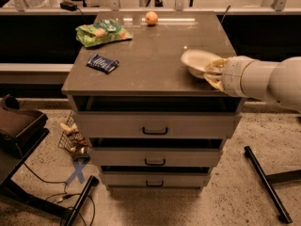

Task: Move paper bowl near orange

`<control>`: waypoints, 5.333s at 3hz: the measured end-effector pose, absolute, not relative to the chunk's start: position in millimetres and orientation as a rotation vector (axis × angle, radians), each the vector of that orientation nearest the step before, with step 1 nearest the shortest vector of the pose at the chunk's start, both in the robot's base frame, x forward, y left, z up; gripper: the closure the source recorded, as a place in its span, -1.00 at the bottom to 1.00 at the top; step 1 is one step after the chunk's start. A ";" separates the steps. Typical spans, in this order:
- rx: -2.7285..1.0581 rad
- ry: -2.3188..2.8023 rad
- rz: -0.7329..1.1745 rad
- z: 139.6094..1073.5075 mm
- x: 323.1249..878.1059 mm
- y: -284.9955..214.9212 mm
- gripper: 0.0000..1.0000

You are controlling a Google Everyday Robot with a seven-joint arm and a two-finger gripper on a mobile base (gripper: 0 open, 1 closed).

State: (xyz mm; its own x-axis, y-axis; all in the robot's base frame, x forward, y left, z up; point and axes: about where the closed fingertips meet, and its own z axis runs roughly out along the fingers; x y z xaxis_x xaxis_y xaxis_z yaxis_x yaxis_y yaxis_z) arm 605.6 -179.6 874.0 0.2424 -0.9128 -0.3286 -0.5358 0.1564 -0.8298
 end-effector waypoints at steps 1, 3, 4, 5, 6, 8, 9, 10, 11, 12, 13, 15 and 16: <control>-1.511 1.416 -0.471 875.5 605.5 -176.6 1.00; -1.602 1.354 -0.601 907.3 617.7 -183.0 1.00; -1.695 1.253 -0.722 945.3 642.3 -187.2 1.00; -1.778 1.138 -0.802 969.9 686.4 -186.5 1.00; -1.779 1.074 -0.829 984.2 730.6 -188.7 1.00; -1.751 1.065 -0.850 996.0 745.6 -188.6 1.00; -1.765 1.099 -0.871 983.8 789.0 -186.3 1.00; -1.781 1.122 -0.883 973.5 834.9 -187.0 1.00; -1.794 1.136 -0.877 961.5 873.8 -184.3 1.00; -1.790 1.148 -0.855 952.5 900.9 -179.6 1.00; -1.788 1.169 -0.809 936.2 920.4 -172.9 1.00; -1.763 1.268 -0.685 888.3 938.1 -168.2 1.00; -1.766 1.266 -0.683 886.1 939.1 -166.1 0.66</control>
Offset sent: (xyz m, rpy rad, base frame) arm -0.0001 0.0022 0.0011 -0.0011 -0.0014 0.0033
